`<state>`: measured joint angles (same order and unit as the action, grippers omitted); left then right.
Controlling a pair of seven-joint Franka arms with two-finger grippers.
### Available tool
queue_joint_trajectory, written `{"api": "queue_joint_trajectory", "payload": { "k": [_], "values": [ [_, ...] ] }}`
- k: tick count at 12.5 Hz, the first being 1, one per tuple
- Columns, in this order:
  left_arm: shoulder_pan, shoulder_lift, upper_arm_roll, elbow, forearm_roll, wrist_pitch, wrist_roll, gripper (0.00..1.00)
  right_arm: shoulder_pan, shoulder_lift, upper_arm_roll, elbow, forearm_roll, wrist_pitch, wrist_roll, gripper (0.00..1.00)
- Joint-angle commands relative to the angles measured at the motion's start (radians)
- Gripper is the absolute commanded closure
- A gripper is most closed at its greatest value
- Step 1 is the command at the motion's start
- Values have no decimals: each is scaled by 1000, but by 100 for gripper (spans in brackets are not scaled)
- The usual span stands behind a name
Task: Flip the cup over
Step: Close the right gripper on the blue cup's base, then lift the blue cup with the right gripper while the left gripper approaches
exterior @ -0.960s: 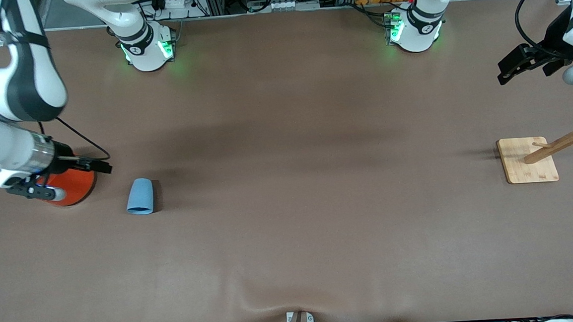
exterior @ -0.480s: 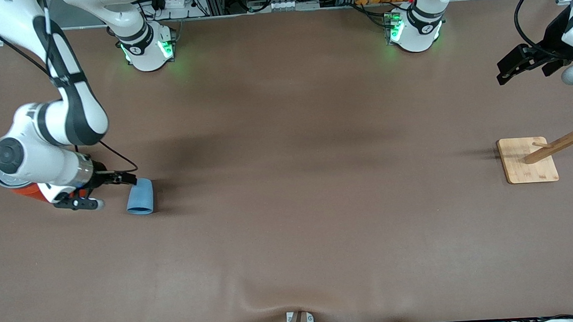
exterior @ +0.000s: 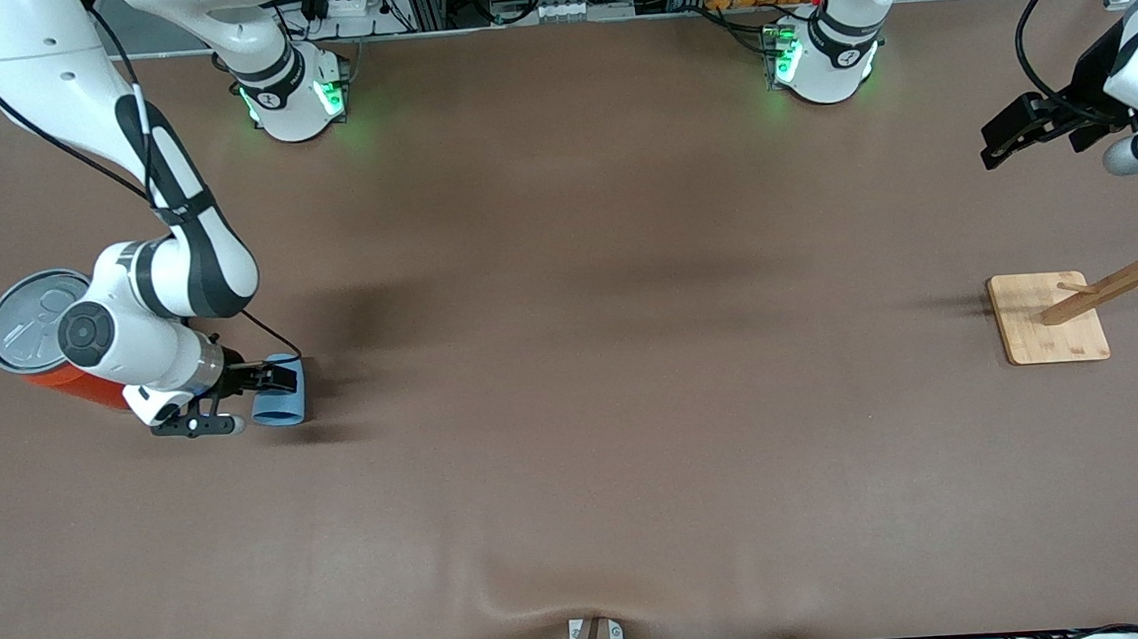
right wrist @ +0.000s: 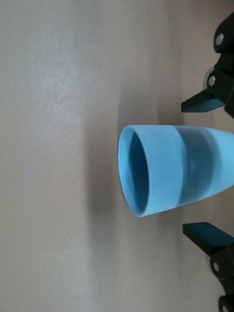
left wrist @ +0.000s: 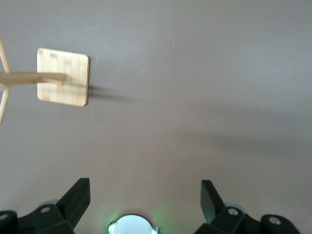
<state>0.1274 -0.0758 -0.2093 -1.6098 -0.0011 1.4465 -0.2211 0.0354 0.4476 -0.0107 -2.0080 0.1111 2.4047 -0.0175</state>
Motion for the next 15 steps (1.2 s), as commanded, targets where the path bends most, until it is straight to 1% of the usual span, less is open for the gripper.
{"api": "queue_joint_trajectory", "payload": {
  "k": [1,2,3,4,5,6,7,8,9,10,12,13,14,15],
  "values": [
    [75,-45,-5,-51,-5,-15,28,0,15,31,-3,-17,12,69,-22,0],
    [75,-48,-7,-44,-3,-21,28,0,29,43,-3,-31,12,118,-22,0],
    [74,-48,-12,-39,-3,-21,23,0,34,46,-3,-35,7,128,-28,20],
    [67,-47,-13,-38,-5,-17,17,0,34,45,-3,-31,5,116,-74,62],
    [66,-45,-13,-33,-8,-5,17,0,29,40,-2,-11,5,93,-123,92],
    [63,-44,-15,-30,-10,3,16,0,29,36,-2,23,5,14,-146,100],
    [58,-44,-15,-28,-13,12,14,0,32,36,3,81,7,-93,-148,100],
    [57,-44,-18,-28,-13,21,16,0,32,36,36,153,7,-204,-156,100],
    [58,-42,-37,-28,-11,25,16,0,32,40,79,222,5,-302,-160,100],
    [60,-45,-41,-28,-13,28,14,0,41,42,116,266,5,-340,-160,100],
    [58,-45,-44,-16,-14,28,11,0,46,45,193,345,5,-346,-168,100],
    [58,-45,-44,-15,-14,28,11,0,50,60,236,377,5,-345,-206,100],
    [58,-45,-44,-13,-14,31,11,0,61,80,274,408,-8,-335,-276,100],
    [58,-47,-47,-4,-16,29,11,0,93,92,294,422,-52,-322,-316,100]
  ]
}}
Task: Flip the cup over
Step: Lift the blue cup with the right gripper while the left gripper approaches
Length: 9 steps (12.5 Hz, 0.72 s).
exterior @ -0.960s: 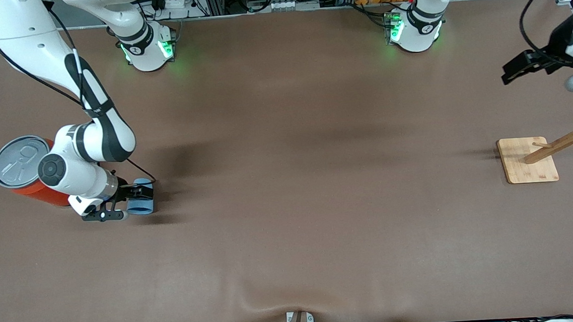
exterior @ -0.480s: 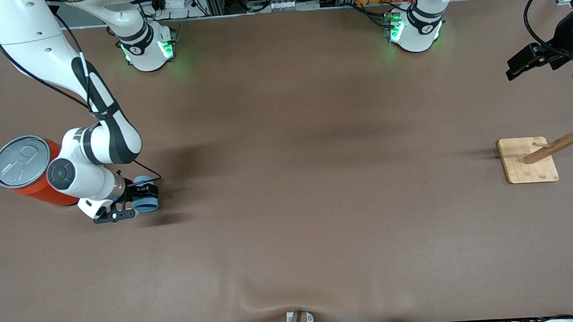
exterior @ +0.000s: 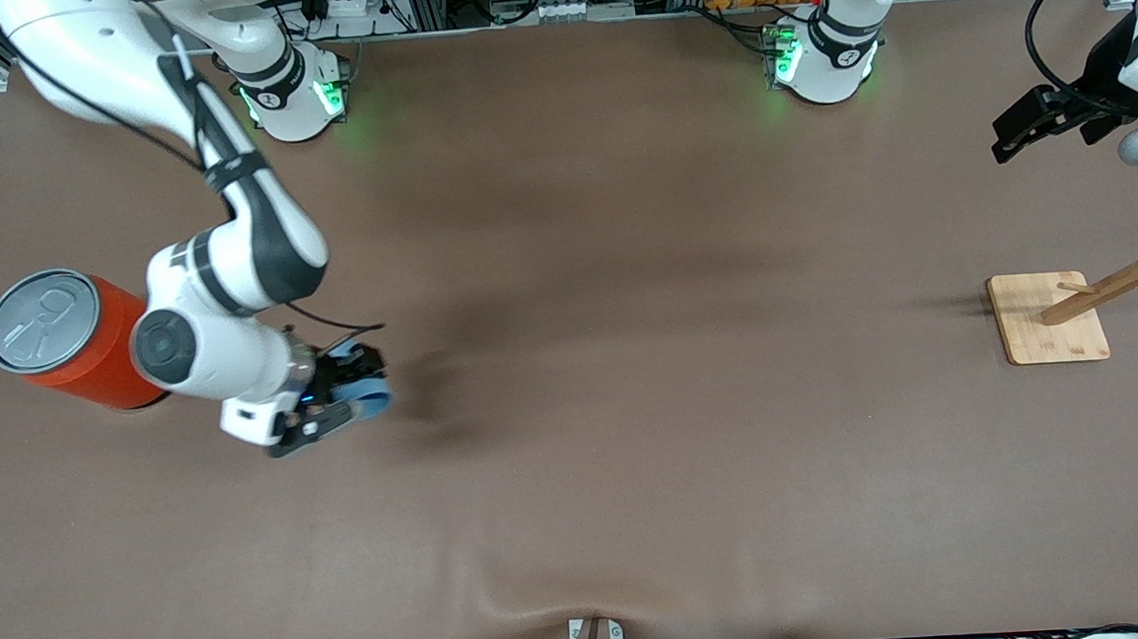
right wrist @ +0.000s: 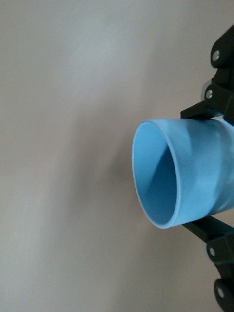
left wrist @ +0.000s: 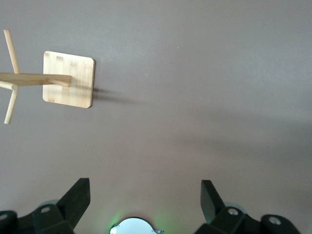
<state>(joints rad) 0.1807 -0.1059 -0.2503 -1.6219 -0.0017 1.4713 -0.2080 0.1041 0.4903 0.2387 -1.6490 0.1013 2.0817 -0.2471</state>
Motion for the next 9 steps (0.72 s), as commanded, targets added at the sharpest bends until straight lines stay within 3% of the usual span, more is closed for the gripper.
{"api": "queue_joint_trajectory", "payload": {
  "k": [1,4,6,9],
  "values": [
    [6,-20,-32,14,-24,4,-2,0,61,65,50,101,-85,7,-98,100],
    [6,-15,-61,50,-23,4,1,0,135,129,106,205,-141,8,-203,100],
    [5,-8,-66,50,-21,6,4,0,222,166,111,257,-216,9,-256,100],
    [2,14,-95,48,-14,12,1,0,362,229,106,284,-388,46,-270,100]
  ]
}}
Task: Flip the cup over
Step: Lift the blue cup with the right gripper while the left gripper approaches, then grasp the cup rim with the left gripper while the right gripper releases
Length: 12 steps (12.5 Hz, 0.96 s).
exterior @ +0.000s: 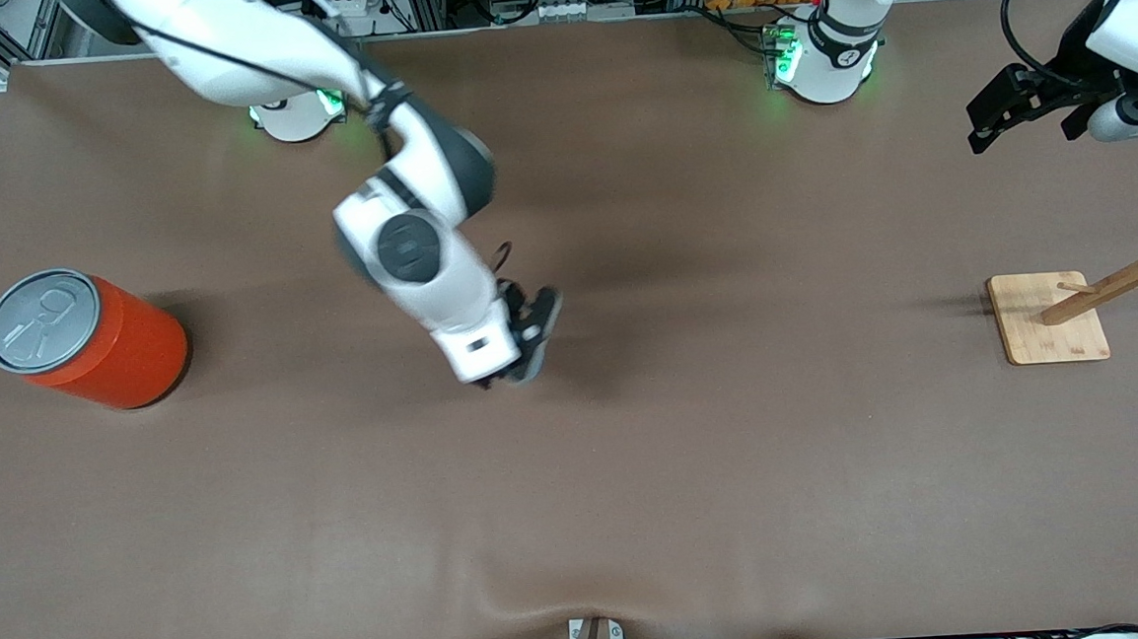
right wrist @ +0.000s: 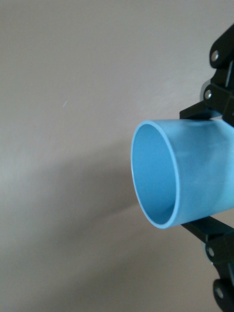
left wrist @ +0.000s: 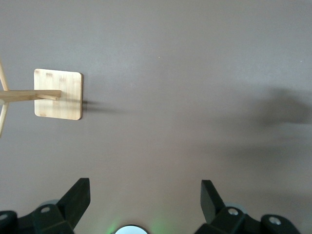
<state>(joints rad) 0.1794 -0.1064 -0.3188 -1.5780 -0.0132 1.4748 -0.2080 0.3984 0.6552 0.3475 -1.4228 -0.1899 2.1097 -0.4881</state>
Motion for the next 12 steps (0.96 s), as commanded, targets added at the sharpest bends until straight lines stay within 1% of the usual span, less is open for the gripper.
{"api": "queue_joint_trajectory", "payload": {
  "k": [1,3,6,7,9,10,12],
  "values": [
    [3,20,-42,1,-11,22,-5,0,86,81,-2,58,-108,38,-29,100],
    [3,81,-95,-7,-31,22,-7,0,134,106,-2,58,-108,81,-26,100],
    [-3,241,-178,-30,-33,32,-10,0,206,156,-10,58,-146,121,6,100],
    [-20,305,-193,-34,-33,71,-16,0,226,168,-15,58,-161,124,44,100],
    [-40,413,-197,-40,-59,165,-16,0,232,196,-15,58,-192,139,65,100],
    [-40,466,-197,-45,-92,206,-16,0,238,213,-16,51,-195,186,69,100],
    [-32,546,-197,-68,-122,277,-16,0,258,241,-34,54,-213,219,111,100]
  ]
}}
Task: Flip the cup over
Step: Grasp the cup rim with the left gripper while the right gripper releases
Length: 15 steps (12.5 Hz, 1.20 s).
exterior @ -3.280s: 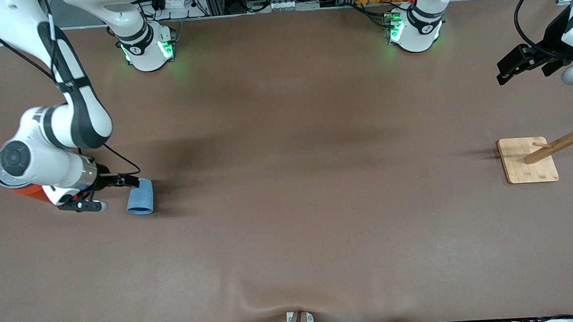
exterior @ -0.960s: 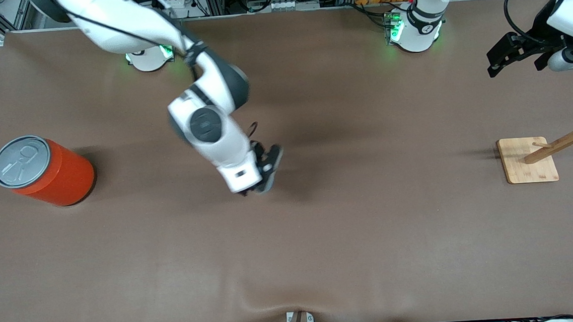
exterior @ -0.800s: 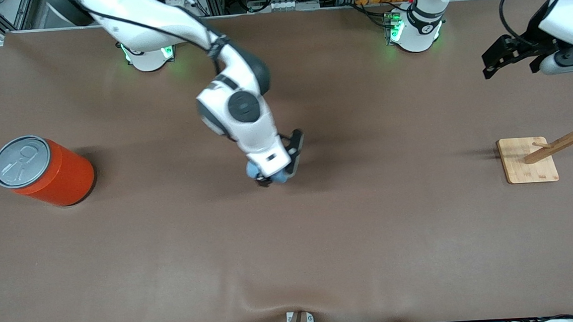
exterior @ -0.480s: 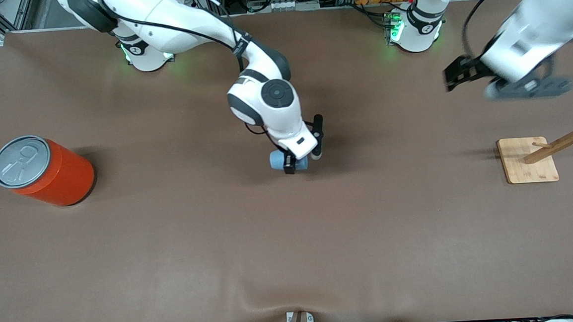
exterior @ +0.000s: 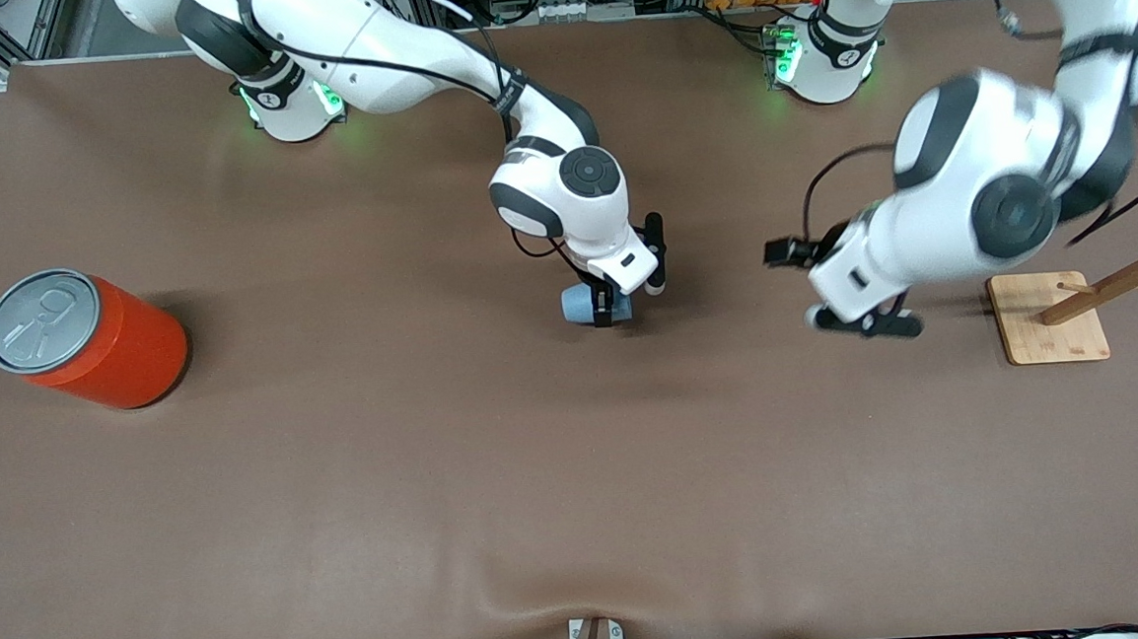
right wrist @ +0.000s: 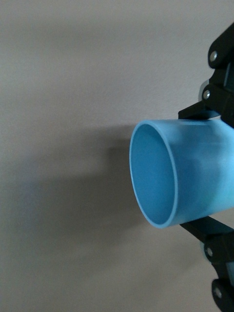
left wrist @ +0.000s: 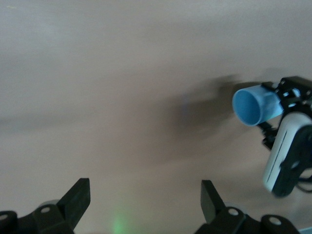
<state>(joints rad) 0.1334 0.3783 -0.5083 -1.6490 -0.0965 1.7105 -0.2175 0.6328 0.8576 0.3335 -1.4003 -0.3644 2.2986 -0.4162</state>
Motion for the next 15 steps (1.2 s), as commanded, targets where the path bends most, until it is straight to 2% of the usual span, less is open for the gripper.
{"api": "queue_joint_trajectory", "payload": {
  "k": [1,2,3,4,5,10,15],
  "values": [
    [23,73,-7,-35,-101,93,-6,0,33,44,-30,32,-41,31,40,100],
    [37,77,-6,-82,-168,162,-6,0,37,46,-34,32,-41,31,50,100],
    [41,94,-6,-103,-198,208,-3,0,41,46,-34,32,-42,28,77,96],
    [45,122,-6,-101,-221,228,-3,0,42,44,-34,35,-42,25,94,81],
    [48,146,-6,-100,-248,242,-3,0,41,44,-34,37,-42,24,93,1],
    [49,183,-6,-136,-464,302,12,0,25,3,-22,38,-30,-43,83,0],
    [46,232,-6,-147,-615,343,15,0,16,-92,35,40,-10,-232,88,0]
  ]
}}
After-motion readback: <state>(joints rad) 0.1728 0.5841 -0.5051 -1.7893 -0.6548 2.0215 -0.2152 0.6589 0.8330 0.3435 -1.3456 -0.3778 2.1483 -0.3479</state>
